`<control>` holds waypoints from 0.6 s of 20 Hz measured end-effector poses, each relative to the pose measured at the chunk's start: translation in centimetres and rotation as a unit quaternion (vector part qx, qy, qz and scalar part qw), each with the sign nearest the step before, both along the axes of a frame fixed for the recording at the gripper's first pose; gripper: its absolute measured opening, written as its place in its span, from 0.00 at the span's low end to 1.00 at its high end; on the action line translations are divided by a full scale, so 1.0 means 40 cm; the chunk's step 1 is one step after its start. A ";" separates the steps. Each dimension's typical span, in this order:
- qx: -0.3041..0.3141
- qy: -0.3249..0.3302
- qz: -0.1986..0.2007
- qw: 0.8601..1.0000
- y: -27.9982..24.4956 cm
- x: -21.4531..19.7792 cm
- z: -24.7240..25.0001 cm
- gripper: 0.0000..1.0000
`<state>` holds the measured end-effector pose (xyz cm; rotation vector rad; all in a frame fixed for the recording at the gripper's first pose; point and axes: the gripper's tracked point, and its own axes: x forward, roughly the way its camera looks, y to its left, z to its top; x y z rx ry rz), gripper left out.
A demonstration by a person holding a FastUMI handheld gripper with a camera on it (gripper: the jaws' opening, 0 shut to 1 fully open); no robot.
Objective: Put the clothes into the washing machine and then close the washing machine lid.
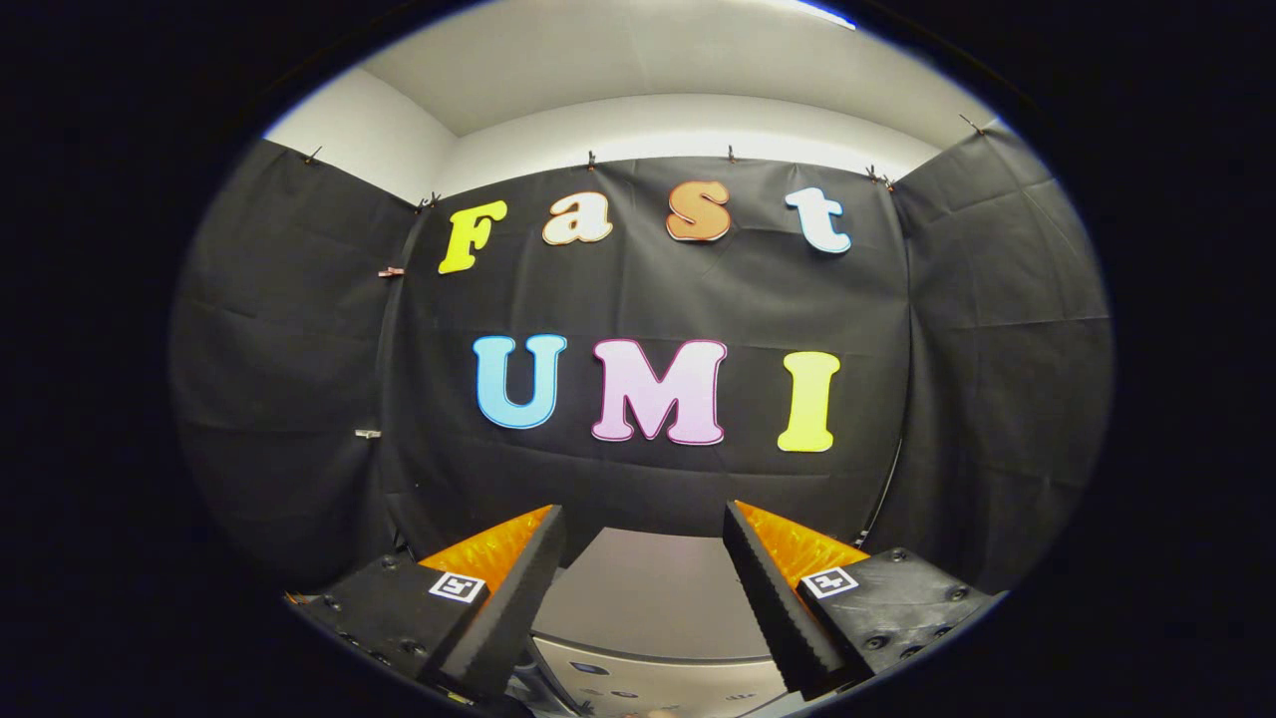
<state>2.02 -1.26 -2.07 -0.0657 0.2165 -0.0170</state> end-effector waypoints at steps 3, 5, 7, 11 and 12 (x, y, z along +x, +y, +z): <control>-0.006 -0.002 0.002 1.000 -0.003 0.000 0.004 0.99; -0.007 -0.003 0.002 1.000 -0.002 0.003 0.002 0.99; -0.005 -0.003 0.001 1.000 -0.007 0.001 0.000 0.99; -0.001 0.000 -0.004 1.000 -0.019 0.005 -0.010 0.99; 0.000 0.000 -0.005 1.000 -0.021 0.005 -0.009 0.99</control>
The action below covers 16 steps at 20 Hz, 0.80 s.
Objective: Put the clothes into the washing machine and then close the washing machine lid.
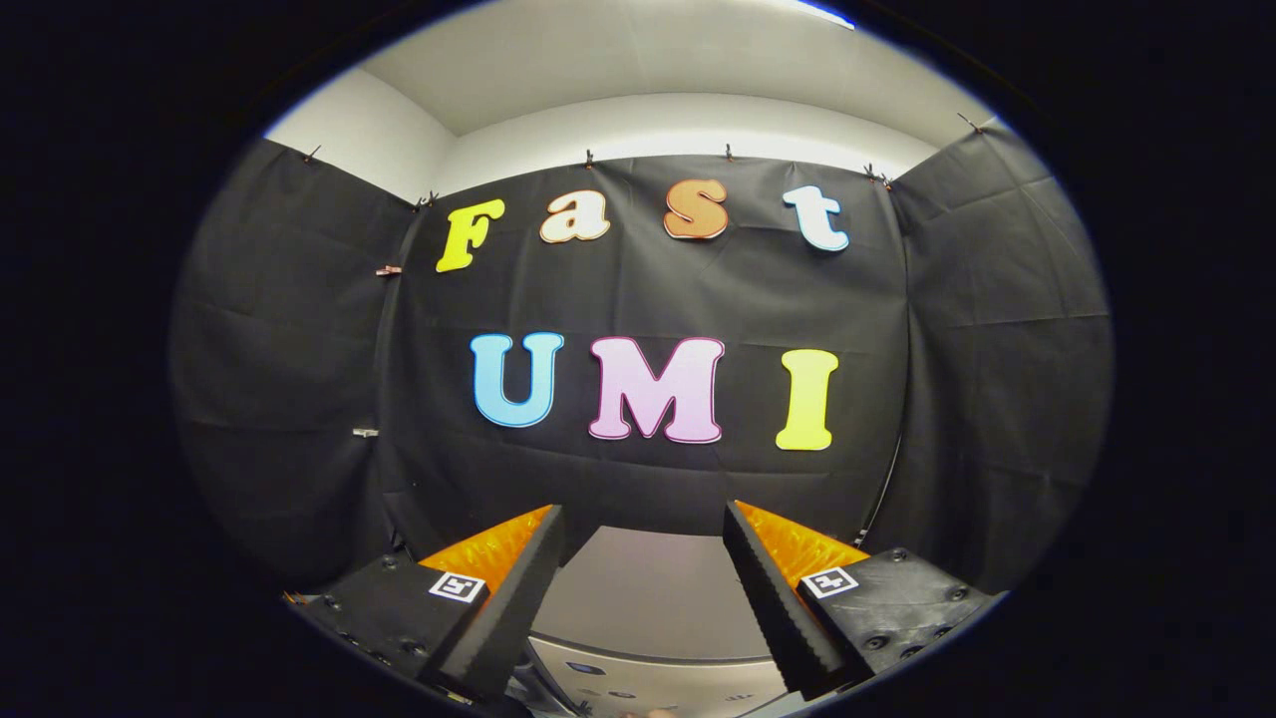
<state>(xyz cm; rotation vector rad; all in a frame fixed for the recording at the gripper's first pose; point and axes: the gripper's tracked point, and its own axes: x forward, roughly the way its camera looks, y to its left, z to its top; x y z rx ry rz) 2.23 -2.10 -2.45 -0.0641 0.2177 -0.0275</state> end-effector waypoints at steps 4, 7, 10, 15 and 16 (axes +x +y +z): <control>0.004 0.000 -0.003 1.000 -0.010 0.003 -0.005 0.99; 0.005 0.004 -0.003 1.000 -0.014 0.004 -0.014 0.99; 0.002 0.005 -0.001 1.000 -0.016 0.004 -0.016 0.99; 0.001 0.002 -0.003 1.000 -0.023 0.007 -0.014 0.99; 0.001 0.001 -0.003 1.000 -0.024 0.008 -0.013 0.99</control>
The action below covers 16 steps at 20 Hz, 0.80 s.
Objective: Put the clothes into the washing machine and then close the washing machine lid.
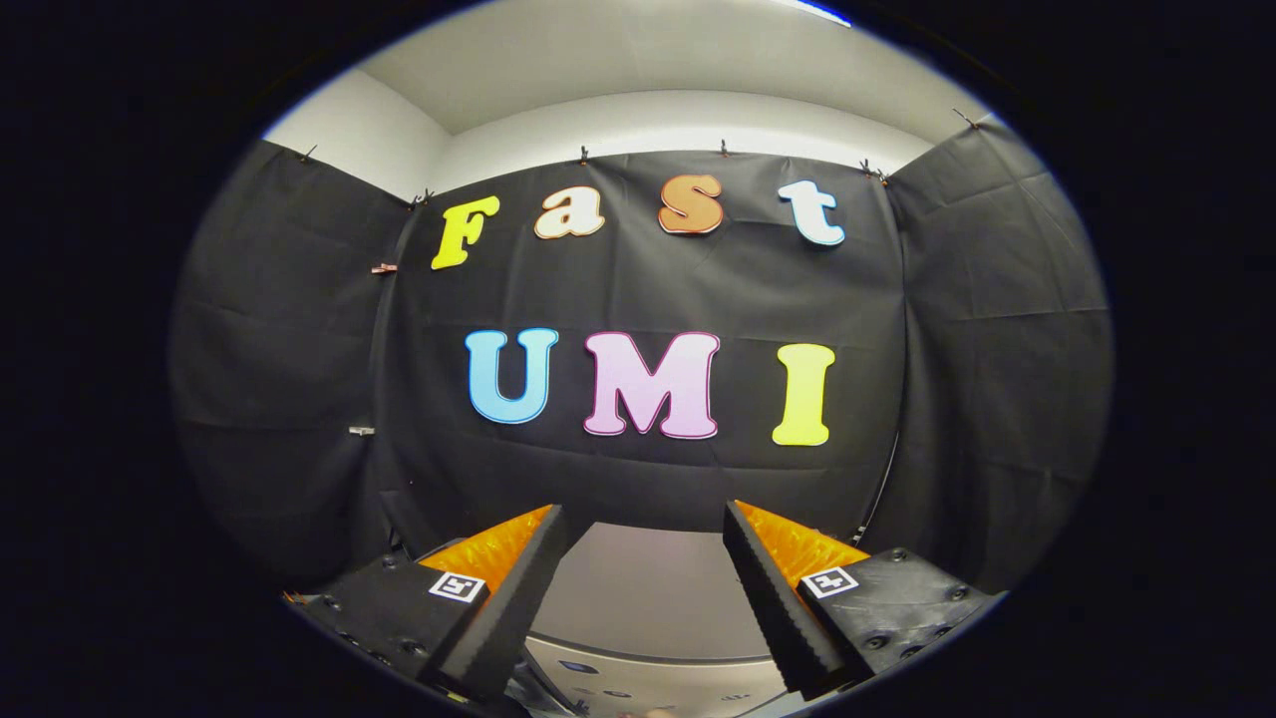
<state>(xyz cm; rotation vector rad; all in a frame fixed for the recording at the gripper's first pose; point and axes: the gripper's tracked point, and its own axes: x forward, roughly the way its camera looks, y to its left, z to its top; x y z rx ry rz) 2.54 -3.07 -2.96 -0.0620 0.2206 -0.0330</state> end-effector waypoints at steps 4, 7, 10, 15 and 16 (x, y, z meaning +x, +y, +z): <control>0.000 -0.001 -0.001 1.000 -0.004 -0.002 -0.001 0.99; -0.001 -0.001 -0.001 1.000 -0.005 -0.006 -0.002 0.99; -0.001 -0.005 -0.003 1.000 -0.009 -0.006 0.004 0.99; 0.005 -0.009 -0.002 1.000 -0.003 -0.005 0.010 0.99; 0.005 -0.008 0.000 1.000 -0.001 -0.008 0.011 0.99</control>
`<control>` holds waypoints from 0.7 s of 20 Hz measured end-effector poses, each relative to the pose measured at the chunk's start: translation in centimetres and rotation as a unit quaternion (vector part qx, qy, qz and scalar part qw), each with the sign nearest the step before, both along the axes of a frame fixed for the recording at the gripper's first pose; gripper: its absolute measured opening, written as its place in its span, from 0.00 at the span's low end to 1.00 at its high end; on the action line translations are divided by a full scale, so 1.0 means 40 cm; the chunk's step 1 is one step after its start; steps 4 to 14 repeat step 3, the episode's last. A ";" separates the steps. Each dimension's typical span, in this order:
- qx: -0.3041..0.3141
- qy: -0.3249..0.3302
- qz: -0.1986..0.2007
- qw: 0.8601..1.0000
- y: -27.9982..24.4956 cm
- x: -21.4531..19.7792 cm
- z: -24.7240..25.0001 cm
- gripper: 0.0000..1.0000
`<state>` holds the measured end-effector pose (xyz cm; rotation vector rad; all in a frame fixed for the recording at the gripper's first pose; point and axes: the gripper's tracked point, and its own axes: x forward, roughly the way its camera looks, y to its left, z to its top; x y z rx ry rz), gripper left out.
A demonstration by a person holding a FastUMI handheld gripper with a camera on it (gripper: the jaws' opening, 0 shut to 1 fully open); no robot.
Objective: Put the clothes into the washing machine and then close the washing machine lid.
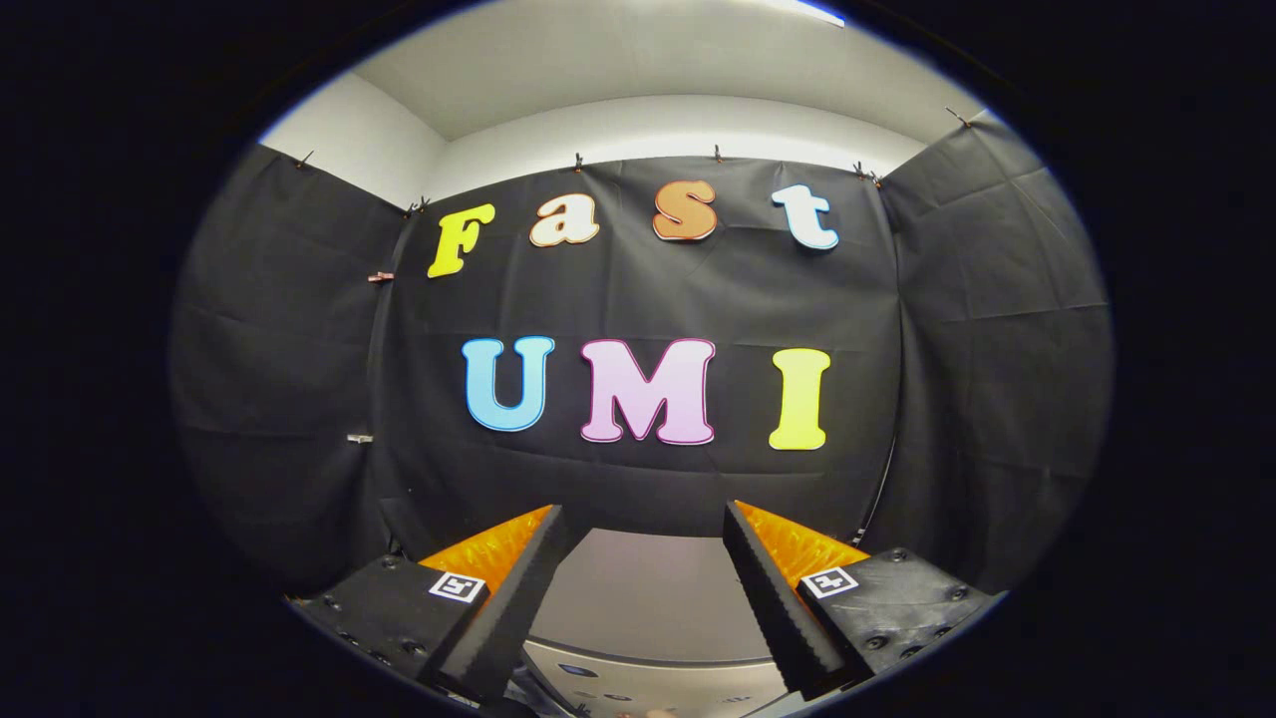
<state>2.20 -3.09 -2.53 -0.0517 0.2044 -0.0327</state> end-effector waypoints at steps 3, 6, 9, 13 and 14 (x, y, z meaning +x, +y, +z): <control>-0.005 0.005 0.001 1.000 -0.002 0.003 -0.012 0.99; -0.005 0.005 0.001 1.000 -0.002 0.003 -0.012 0.99; -0.005 0.005 0.001 1.000 -0.002 0.003 -0.012 0.99; -0.005 0.005 0.001 1.000 -0.002 0.003 -0.012 0.99; -0.005 0.005 0.001 1.000 -0.002 0.003 -0.012 0.99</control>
